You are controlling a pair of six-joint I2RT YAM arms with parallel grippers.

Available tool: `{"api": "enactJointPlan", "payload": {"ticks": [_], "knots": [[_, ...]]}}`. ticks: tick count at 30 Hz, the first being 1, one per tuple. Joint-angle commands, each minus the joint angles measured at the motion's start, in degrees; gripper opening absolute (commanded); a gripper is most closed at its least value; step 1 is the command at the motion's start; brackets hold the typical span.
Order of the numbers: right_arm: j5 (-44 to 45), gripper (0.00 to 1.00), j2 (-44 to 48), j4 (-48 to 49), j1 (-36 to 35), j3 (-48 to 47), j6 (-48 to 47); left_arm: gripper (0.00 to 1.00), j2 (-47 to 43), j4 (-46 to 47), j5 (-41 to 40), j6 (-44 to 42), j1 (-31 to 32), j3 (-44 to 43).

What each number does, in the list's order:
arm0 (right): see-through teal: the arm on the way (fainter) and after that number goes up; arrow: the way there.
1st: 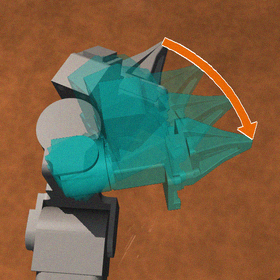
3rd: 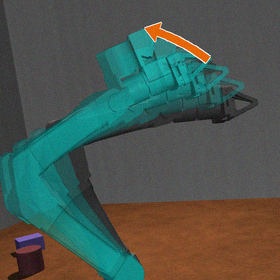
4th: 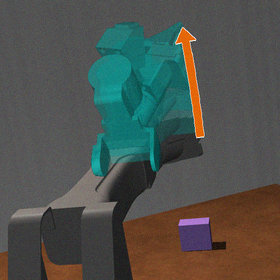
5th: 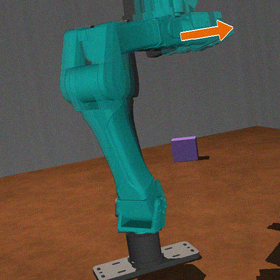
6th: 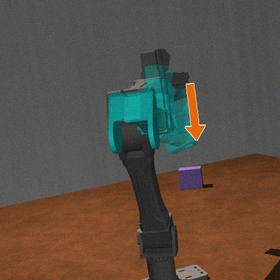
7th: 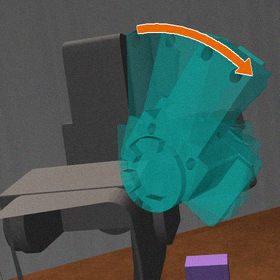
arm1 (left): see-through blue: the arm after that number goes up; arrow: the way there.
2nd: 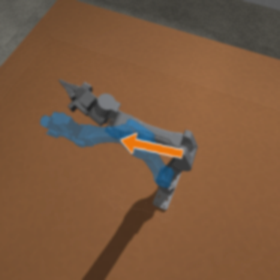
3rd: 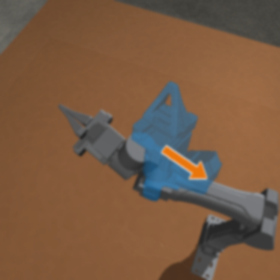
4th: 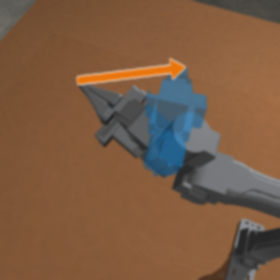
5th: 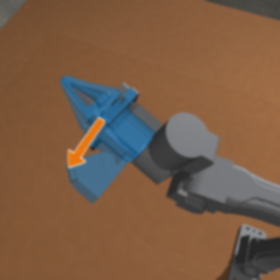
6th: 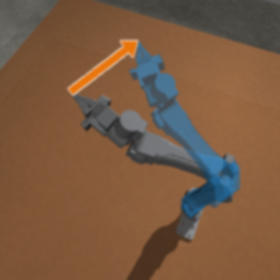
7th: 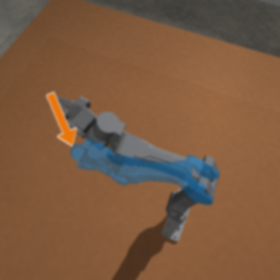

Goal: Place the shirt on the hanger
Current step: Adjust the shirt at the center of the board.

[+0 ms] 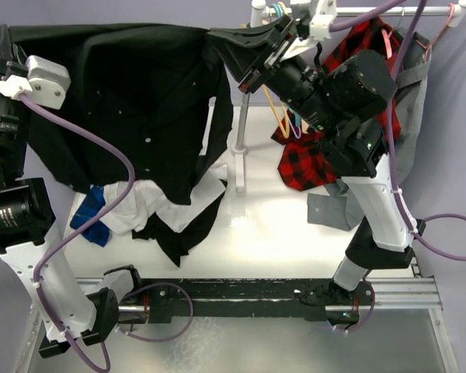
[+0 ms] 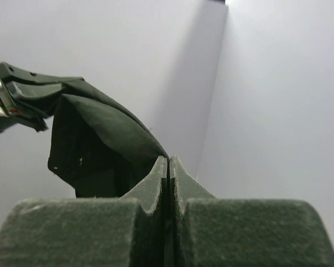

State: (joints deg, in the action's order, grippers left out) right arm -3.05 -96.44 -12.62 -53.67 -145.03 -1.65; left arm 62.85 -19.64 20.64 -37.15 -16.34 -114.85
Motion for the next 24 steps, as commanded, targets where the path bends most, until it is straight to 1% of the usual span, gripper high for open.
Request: {"api": "enactJointPlan", "payload": {"ticks": [1,4,6,7,9,12,14,16,18,19,20,24], "knots": [[-0.12,0.0,0.84,9.55,0.67,-7.97,-0.01,0.0,3.13,3.45,-9.52,0.88,-0.59,-5.82],[-1.31,0.0,1.41,12.39,0.67,-6.38,1.48,0.0,3.68,3.07,-9.39,1.72,-0.62,-7.59],[-2.61,0.0,2.07,11.0,0.67,-5.98,3.17,0.0,3.22,1.13,-7.89,2.24,-0.56,-8.01],[-3.12,0.0,3.06,9.89,0.67,-4.6,4.1,0.0,2.54,0.31,-6.81,2.4,-0.56,-7.37],[-4.01,0.0,6.8,9.95,0.67,3.02,6.8,0.0,0.47,-1.05,-4.05,1.9,-0.54,-4.55],[-5.23,0.0,15.38,11.65,0.67,17.68,12.85,0.0,-1.92,-7.4,1.86,-0.68,-0.54,-1.02],[-3.49,0.0,20.89,13.09,0.67,29.67,17.31,0.0,-3.7,-11.9,5.25,-1.33,-0.55,2.83],[0.65,0.0,25.6,14.31,0.67,43.01,21.48,0.0,-6.61,-11.85,7.42,-1.18,-0.59,12.61],[2.91,0.0,29.11,16.0,0.67,55.67,25.52,0.0,-8.59,-11.49,10.01,0.01,-0.57,21.43],[2.68,0.0,30.48,18.22,0.67,61.83,27.88,0.0,-8.88,-11.89,11.77,1.15,-0.54,25.09],[2.07,0.0,31.66,21.03,0.67,68.58,32.22,0.0,-8.64,-12.25,13.53,1.77,-0.58,28.89],[5.09,0.0,33.33,32.22,0.67,91.06,45.35,0.0,-6.43,-11.27,21.6,5.21,-0.51,41.67]]}}
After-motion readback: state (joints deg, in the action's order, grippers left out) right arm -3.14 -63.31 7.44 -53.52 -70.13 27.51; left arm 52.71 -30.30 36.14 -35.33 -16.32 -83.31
